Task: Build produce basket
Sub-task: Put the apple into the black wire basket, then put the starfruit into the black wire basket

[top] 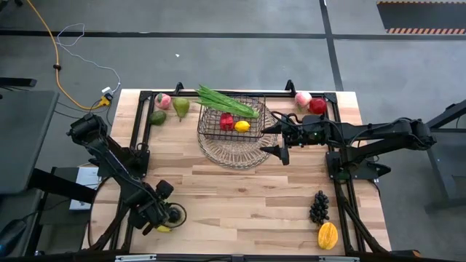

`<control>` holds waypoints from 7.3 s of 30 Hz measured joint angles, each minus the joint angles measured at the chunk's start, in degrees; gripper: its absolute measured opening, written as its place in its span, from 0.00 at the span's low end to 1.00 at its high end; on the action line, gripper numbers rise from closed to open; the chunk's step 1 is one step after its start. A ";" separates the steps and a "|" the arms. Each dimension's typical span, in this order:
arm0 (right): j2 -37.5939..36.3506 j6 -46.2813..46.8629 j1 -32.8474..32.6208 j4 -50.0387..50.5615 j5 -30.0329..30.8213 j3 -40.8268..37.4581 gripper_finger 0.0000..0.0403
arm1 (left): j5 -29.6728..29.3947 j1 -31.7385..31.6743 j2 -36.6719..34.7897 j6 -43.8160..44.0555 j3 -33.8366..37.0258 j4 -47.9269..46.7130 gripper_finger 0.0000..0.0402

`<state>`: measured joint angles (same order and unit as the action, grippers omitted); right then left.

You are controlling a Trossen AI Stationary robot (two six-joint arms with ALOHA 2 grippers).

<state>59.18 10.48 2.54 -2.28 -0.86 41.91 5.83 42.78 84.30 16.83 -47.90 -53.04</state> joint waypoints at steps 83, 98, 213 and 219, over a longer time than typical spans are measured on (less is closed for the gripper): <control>0.02 0.17 0.00 -0.42 1.53 0.00 0.83 | -16.37 -71.00 13.54 -14.49 -32.82 1.96 0.89; 0.00 0.19 -0.02 -0.13 1.53 0.00 0.83 | -19.03 -71.16 19.14 -21.20 -32.89 0.34 0.89; 0.00 13.11 -0.04 -6.19 1.09 0.02 0.83 | -19.98 -42.68 -37.87 -2.03 13.12 59.72 1.00; -0.02 30.91 -2.10 9.24 -2.74 0.04 0.83 | -20.46 -42.68 -37.87 -2.04 13.12 59.72 1.00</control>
<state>59.16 41.39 0.45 6.96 -3.60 41.95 -14.63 0.10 46.44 14.80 -34.79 6.68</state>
